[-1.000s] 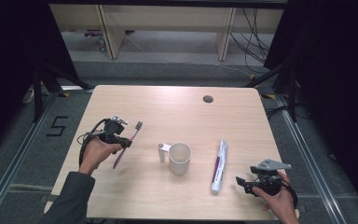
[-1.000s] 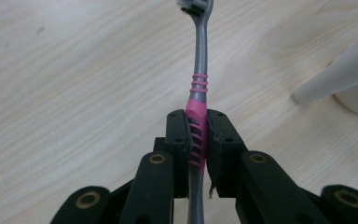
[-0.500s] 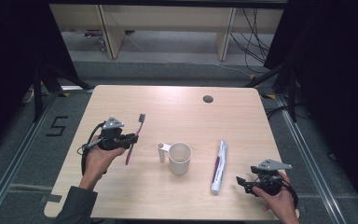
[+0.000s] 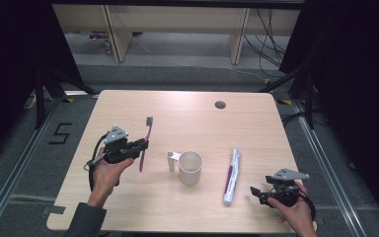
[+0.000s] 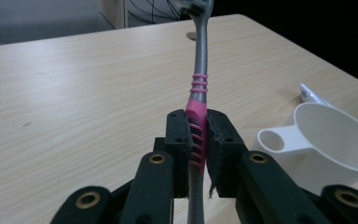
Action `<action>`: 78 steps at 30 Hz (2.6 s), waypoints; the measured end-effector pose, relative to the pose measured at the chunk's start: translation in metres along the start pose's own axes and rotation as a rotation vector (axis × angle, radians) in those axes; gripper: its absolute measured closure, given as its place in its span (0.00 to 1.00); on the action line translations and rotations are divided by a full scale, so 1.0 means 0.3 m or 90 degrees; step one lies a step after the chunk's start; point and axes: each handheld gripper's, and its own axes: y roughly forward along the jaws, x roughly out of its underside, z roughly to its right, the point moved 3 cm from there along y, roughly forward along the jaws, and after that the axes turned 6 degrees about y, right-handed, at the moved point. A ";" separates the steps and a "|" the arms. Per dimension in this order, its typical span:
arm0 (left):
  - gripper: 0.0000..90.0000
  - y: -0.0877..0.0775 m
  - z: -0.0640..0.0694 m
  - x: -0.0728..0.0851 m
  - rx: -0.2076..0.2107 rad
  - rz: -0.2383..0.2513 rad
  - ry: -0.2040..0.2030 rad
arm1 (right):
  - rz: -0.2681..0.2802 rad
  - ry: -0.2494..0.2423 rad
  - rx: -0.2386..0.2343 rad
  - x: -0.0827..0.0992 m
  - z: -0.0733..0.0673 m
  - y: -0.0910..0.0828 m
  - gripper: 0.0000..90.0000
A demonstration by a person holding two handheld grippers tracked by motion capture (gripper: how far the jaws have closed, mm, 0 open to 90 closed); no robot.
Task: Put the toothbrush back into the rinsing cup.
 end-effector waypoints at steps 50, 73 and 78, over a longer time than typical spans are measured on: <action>0.88 0.152 0.163 -0.183 0.051 0.092 0.056 | -0.003 0.004 -0.005 0.001 -0.004 0.003 0.26; 0.87 0.144 0.169 -0.094 0.070 0.059 0.070 | -0.001 0.001 0.000 0.001 -0.003 0.002 0.26; 0.87 0.141 0.168 -0.060 0.074 0.040 0.068 | 0.001 -0.003 0.000 0.000 -0.003 0.003 0.26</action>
